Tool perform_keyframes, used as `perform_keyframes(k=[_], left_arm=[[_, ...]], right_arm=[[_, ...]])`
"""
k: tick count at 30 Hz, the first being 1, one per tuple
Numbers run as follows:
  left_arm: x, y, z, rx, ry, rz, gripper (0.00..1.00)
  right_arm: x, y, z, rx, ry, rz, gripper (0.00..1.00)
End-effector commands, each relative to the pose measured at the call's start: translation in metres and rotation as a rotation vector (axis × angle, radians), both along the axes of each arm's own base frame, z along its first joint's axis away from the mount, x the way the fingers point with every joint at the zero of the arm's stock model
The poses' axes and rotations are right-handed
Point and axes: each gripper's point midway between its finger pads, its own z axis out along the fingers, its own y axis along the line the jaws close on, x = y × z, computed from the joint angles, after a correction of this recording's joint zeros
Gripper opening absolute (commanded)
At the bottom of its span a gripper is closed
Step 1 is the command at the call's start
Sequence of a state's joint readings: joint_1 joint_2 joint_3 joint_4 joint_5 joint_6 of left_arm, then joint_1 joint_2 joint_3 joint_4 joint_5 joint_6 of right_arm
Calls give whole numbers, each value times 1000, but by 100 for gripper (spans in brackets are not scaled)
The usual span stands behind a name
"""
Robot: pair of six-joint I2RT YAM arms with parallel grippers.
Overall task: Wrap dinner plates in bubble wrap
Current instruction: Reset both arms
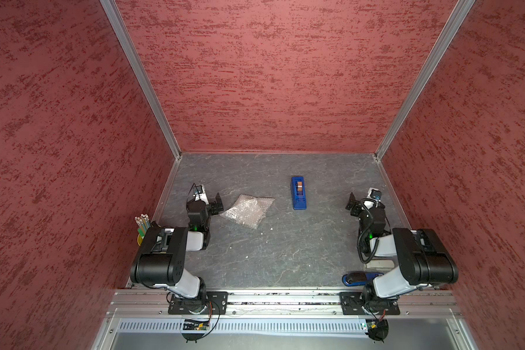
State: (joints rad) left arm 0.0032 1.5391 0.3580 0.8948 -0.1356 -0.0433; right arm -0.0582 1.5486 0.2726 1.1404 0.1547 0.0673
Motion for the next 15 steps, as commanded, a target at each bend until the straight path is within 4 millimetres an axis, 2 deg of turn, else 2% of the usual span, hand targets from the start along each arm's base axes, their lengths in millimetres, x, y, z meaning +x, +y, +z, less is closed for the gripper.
perform_keyframes(k=[1, 15], left_arm=[[4, 0, 12, 25, -42, 2, 99], [4, 0, 12, 24, -41, 2, 99]], right_arm=[[0, 3, 9, -1, -41, 23, 99], [2, 4, 8, -6, -31, 29, 99]])
